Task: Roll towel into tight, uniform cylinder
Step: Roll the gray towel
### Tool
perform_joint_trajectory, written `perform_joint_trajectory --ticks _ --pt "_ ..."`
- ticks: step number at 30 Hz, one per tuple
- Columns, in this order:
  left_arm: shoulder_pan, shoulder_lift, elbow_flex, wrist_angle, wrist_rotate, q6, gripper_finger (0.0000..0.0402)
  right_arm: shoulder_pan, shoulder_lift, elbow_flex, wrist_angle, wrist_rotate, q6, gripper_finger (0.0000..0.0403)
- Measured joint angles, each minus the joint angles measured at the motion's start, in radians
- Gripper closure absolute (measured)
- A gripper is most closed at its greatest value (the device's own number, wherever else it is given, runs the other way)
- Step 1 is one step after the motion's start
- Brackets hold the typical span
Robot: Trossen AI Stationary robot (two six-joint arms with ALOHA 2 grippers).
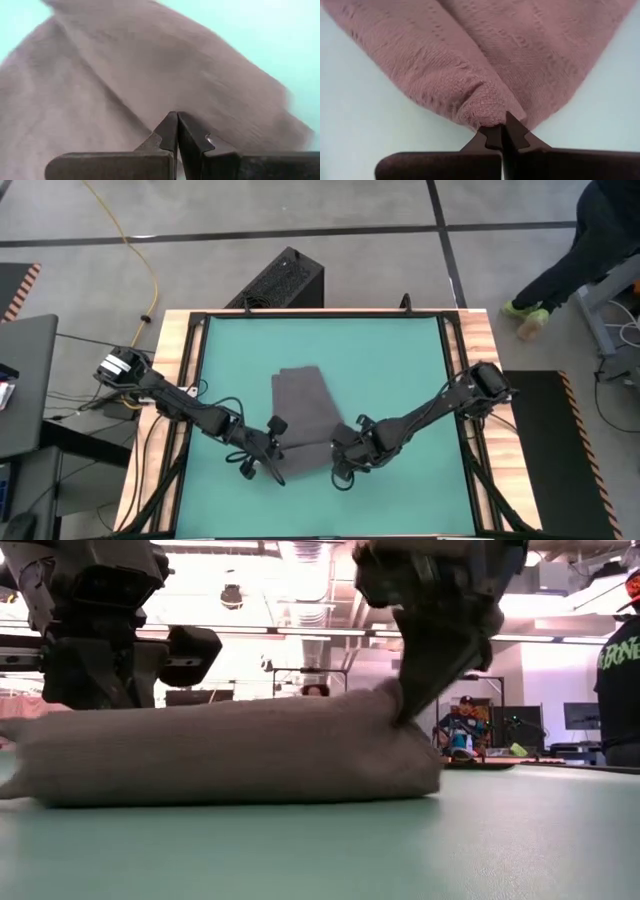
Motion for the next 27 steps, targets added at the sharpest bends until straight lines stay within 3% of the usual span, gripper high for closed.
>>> perform_joint_trajectory --ticks 8,12,18,20,23,25,27 --pt "0.029 0.0 0.0 0.009 0.017 0.006 0.0401 -0.017 -0.001 0.001 -0.096 -0.003 0.106 0.0396" --pt "0.036 -0.007 0.0 0.077 -0.105 0.131 0.0401 -0.028 -0.001 0.001 -0.159 -0.019 0.136 0.0396" --pt "0.163 0.003 0.0 0.105 -0.08 0.254 0.0402 -0.029 -0.001 0.001 -0.165 -0.037 0.124 0.0396" --pt "0.222 0.006 0.0 0.116 -0.051 0.277 0.0401 -0.029 -0.001 0.001 -0.17 -0.04 0.123 0.0396" --pt "0.29 0.012 0.0 0.124 0.073 0.276 0.0401 -0.026 -0.001 0.001 -0.174 -0.04 0.123 0.0396" --pt "0.307 0.031 0.002 0.135 0.175 0.268 0.0401 -0.03 -0.006 0.001 -0.186 -0.038 0.128 0.0396" --pt "0.306 0.058 0.0 0.119 0.202 0.274 0.0402 -0.039 -0.009 0.001 -0.194 -0.041 0.128 0.0396"
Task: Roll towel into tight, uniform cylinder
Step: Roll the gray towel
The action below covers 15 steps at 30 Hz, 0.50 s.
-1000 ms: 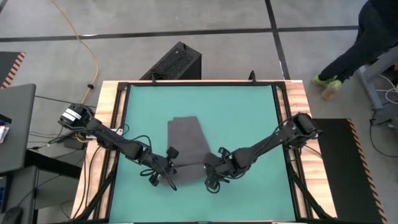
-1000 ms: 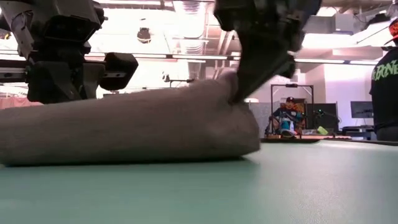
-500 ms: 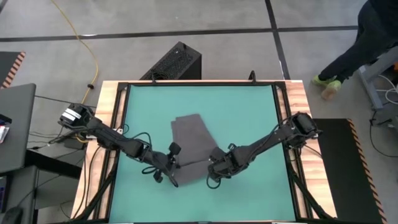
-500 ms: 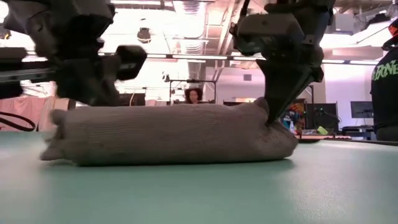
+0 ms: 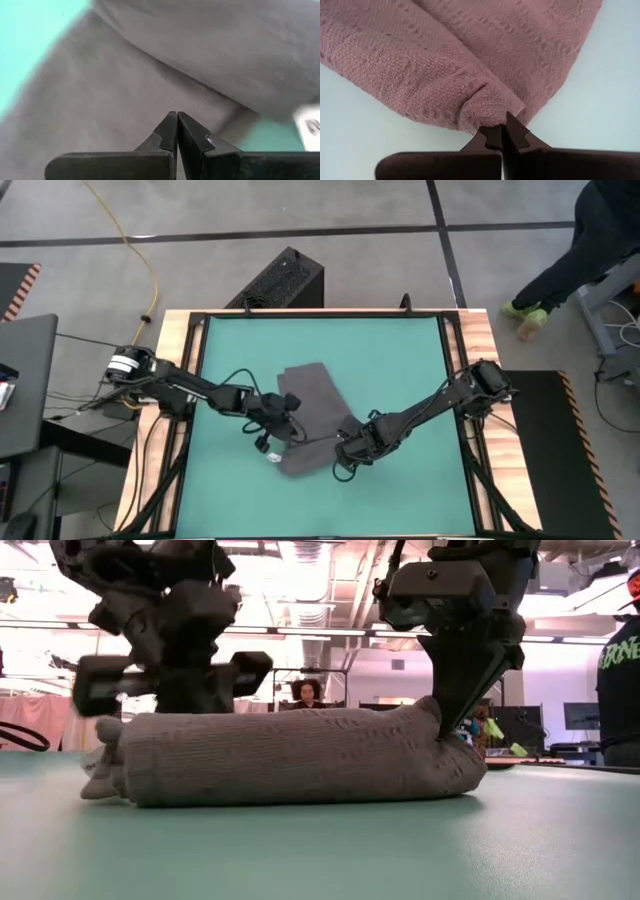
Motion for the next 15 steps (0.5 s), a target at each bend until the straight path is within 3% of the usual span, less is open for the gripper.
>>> perform_joint_trajectory --ticks 10,15 --pt "-0.01 0.194 0.003 0.172 0.015 0.054 0.0401 -0.033 -0.011 0.0 -0.011 -0.044 0.001 0.0396" --pt "-0.004 0.219 0.004 0.178 0.024 0.034 0.0401 -0.045 -0.011 0.0 -0.162 -0.067 0.101 0.0396"
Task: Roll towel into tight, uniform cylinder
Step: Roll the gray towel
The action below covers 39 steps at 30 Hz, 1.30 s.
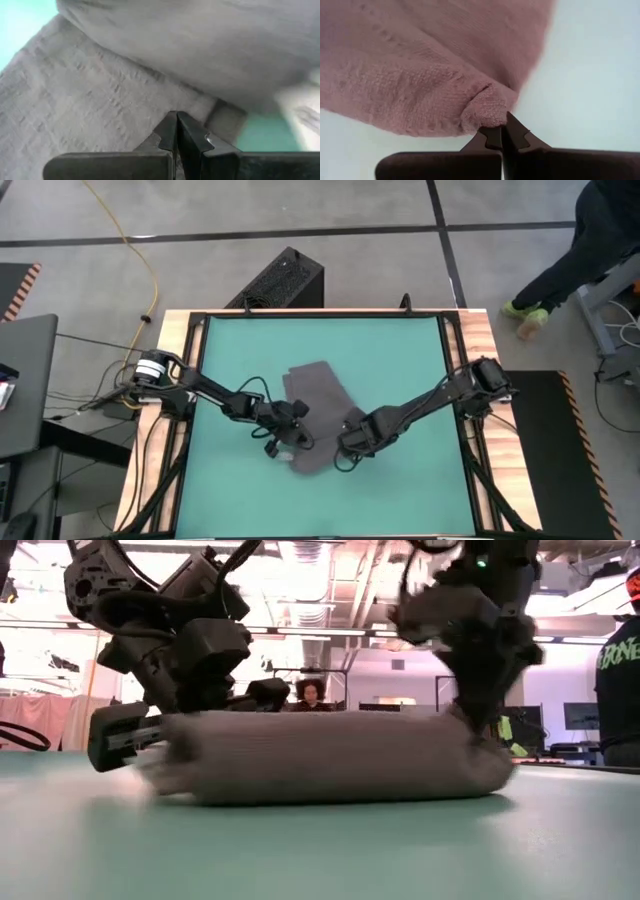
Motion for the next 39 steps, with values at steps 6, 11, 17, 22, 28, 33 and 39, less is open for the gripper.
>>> perform_joint_trajectory --ticks 6,11,17,22,28,33,39 --pt "0.001 0.0 0.0 -0.007 0.029 -0.045 0.0401 -0.052 0.0 0.0 -0.046 -0.012 -0.038 0.0396" --pt "0.001 0.001 0.0 -0.014 0.035 -0.059 0.0401 -0.101 0.0 0.0 -0.04 -0.029 -0.116 0.0396" --pt "0.001 0.001 -0.001 -0.02 0.039 -0.078 0.0401 -0.171 0.0 0.0 -0.035 -0.029 -0.212 0.0396" --pt "0.001 0.002 -0.001 -0.021 0.04 -0.073 0.0401 -0.208 0.0 0.01 -0.023 -0.044 -0.297 0.0396" --pt "0.001 0.002 -0.002 -0.021 0.04 -0.08 0.0401 -0.238 0.0 0.073 -0.019 -0.039 -0.412 0.0396" --pt "0.0 0.002 -0.002 -0.021 0.04 -0.1 0.0401 -0.274 0.009 0.06 -0.01 -0.052 -0.454 0.0396" --pt "0.0 0.003 -0.002 -0.02 0.037 -0.112 0.0401 -0.276 0.019 0.013 -0.013 -0.081 -0.457 0.0396"
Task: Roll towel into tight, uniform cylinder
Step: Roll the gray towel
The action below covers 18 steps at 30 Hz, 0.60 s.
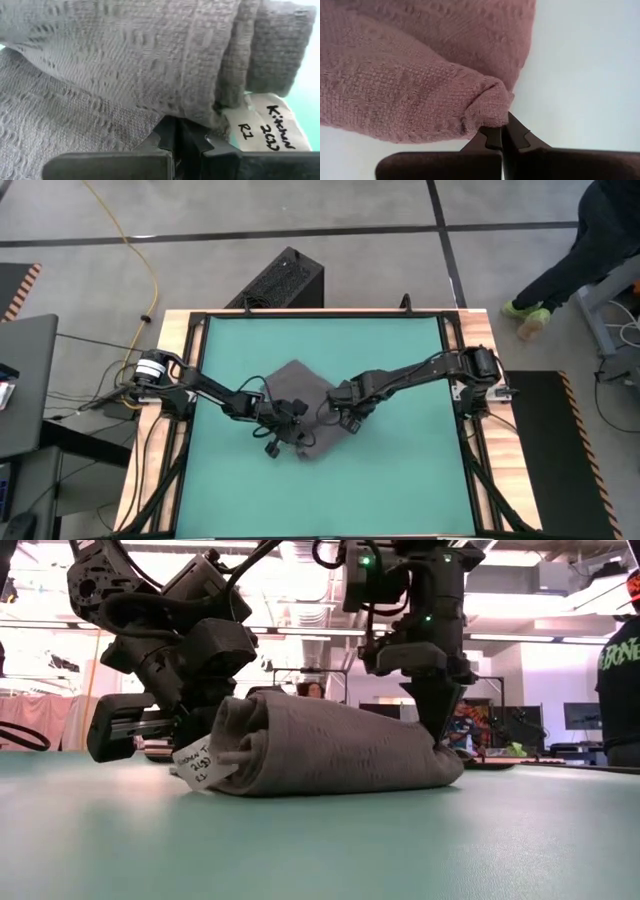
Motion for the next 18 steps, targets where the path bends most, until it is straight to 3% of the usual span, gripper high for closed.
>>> perform_joint_trajectory --ticks 15,18 --pt "-0.013 -0.104 -0.005 -0.049 -0.072 -0.004 0.0401 -0.026 0.0 -0.09 0.164 0.001 -0.046 0.0396" --pt "-0.025 -0.151 -0.005 -0.09 -0.14 0.001 0.0401 -0.026 0.0 -0.095 0.181 0.001 -0.044 0.0396"
